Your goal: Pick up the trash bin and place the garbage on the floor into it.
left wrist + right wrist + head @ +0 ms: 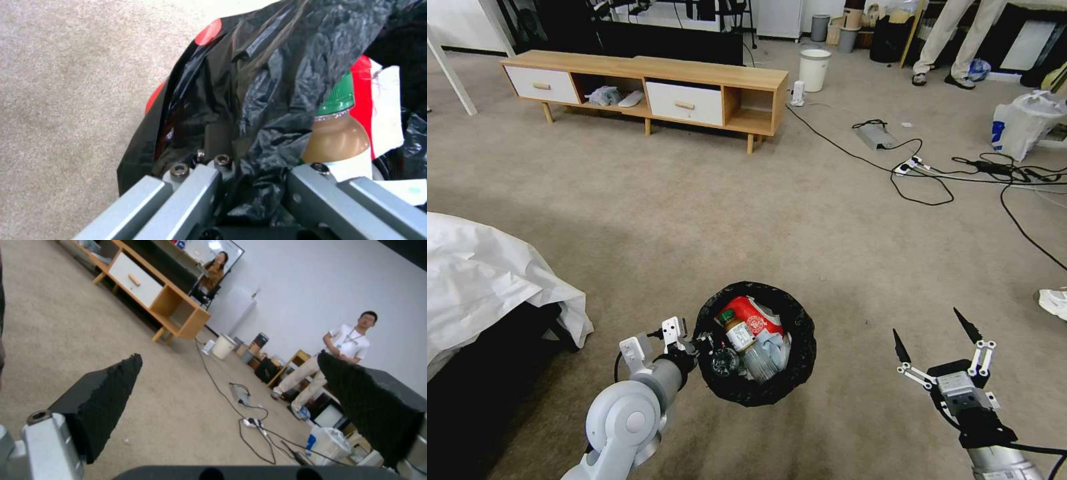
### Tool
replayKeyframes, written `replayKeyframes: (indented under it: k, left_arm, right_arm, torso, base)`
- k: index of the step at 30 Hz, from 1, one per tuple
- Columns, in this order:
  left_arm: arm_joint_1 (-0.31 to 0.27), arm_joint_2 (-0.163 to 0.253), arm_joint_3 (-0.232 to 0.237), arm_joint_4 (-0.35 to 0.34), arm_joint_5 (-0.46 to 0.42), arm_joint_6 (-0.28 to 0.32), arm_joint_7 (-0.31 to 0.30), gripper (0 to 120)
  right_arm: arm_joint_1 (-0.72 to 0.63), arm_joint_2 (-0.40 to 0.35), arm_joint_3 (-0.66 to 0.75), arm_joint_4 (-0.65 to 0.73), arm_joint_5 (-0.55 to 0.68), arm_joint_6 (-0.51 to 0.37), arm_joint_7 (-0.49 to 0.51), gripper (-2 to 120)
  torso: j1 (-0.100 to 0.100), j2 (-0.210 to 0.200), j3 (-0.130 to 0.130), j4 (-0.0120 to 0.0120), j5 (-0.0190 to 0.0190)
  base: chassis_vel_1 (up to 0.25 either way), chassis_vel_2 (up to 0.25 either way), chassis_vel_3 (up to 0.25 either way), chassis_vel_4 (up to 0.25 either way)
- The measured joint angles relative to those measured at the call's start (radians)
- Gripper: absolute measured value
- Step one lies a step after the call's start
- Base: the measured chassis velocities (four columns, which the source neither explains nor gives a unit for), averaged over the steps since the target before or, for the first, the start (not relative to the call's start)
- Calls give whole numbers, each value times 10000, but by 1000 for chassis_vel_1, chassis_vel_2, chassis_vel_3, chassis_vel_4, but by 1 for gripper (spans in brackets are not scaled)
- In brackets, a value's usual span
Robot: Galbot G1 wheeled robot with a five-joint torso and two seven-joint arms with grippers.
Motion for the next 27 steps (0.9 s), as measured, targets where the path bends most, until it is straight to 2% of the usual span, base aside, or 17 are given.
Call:
replayKeyframes:
  k: [27]
  left_arm:
    - [76,23,2,-31,78,-12,21,0]
  right_arm:
    - [-65,-39,-67,-96,275,-187,2,100]
  torso:
    - [0,0,0,0,0]
  base:
    - [0,0,0,0]
